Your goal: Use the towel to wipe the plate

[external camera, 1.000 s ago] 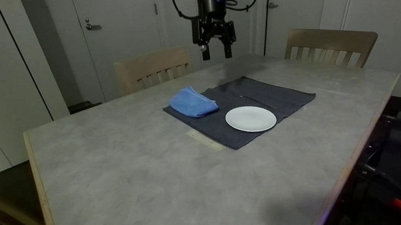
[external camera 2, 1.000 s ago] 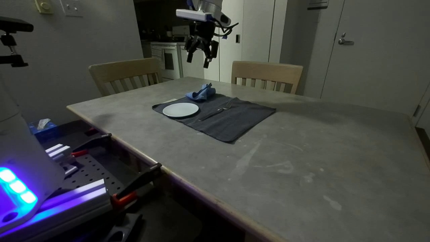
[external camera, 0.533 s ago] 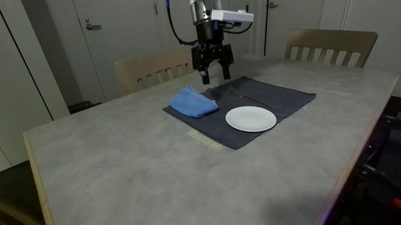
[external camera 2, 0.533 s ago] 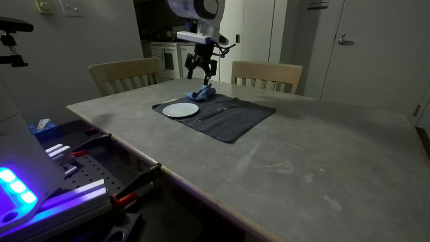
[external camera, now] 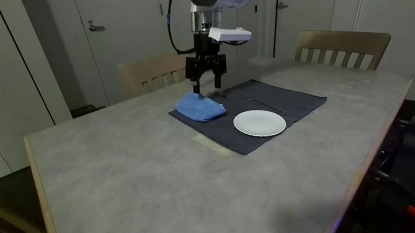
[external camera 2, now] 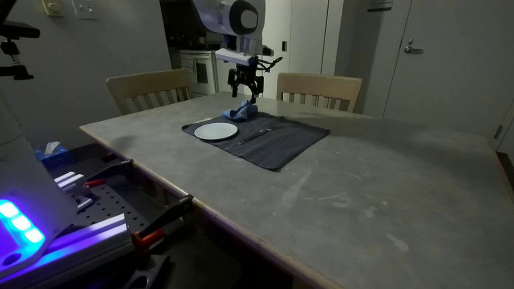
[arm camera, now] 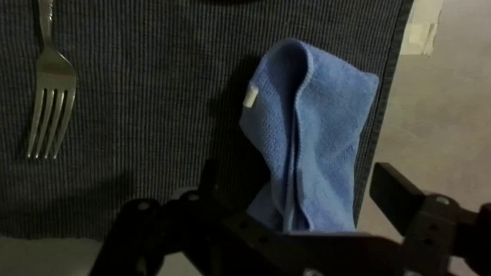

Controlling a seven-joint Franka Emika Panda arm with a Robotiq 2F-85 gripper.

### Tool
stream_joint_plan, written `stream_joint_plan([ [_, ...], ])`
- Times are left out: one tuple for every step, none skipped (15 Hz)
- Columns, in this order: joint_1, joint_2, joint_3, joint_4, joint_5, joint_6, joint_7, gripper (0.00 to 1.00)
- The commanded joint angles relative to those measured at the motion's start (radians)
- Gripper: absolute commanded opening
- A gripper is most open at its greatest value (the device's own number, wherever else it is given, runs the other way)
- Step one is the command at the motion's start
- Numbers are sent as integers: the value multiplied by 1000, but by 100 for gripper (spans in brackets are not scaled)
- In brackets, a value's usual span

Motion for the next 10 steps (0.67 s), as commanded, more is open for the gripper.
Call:
stream_joint_plan([
  [2, 9, 14, 9, -22, 65, -14, 100],
  [4, 13, 17, 11, -24, 77, -15, 100],
  [8, 19, 17, 11, -29, 86, -11, 100],
  [13, 24, 14, 12, -37, 92, -8, 100],
  [16, 32, 13, 16, -45, 94, -6, 100],
  [18, 35, 11, 16, -52, 92, -4, 100],
  [20, 37, 10, 15, -58, 88, -2, 100],
  [16, 39, 13, 15, -58, 74, -4, 100],
  [7, 40, 22, 14, -48, 59, -13, 100],
  [-10, 41, 39, 9, -26, 53, -32, 100],
])
